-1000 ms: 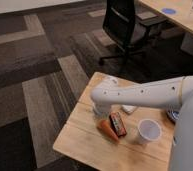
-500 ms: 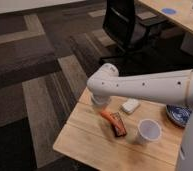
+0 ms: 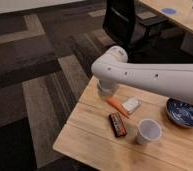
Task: Place the pepper in the ceramic cup
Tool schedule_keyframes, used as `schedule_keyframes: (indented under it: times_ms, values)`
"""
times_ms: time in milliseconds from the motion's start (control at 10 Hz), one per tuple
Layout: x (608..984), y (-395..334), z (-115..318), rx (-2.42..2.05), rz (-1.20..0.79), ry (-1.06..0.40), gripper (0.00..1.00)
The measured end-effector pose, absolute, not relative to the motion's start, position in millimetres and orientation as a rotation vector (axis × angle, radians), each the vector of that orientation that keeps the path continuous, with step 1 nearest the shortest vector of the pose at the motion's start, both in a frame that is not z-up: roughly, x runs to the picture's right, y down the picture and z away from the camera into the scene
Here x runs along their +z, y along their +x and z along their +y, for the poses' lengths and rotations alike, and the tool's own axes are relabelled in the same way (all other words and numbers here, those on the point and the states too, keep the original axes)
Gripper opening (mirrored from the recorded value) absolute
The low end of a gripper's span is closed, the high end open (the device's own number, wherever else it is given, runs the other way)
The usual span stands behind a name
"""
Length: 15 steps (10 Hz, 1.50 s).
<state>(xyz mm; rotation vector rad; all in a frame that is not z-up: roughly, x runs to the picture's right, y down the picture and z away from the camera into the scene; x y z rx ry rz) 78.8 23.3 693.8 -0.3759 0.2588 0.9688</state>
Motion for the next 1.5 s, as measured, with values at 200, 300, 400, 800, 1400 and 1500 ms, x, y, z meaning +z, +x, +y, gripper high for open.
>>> schedule_keyframes:
  times_ms: [200,300,400,800,1400,1500]
  values:
    - [688.7,92.1,23.4,0.98,0.263,-0.357,0.0]
    - [683.9,105.4,28.8,1.004,0.26,-0.34,0.0]
    - [680.0,113.7,33.1,1.023,0.26,-0.328,0.0]
    - [653.5,145.4,51.1,1.068,0.269,-0.237,0.0]
    - [652.0,178.9,78.2,1.122,0.167,-0.169,0.0]
    - [650.4,181.3,81.5,1.123,0.141,-0.158,0.0]
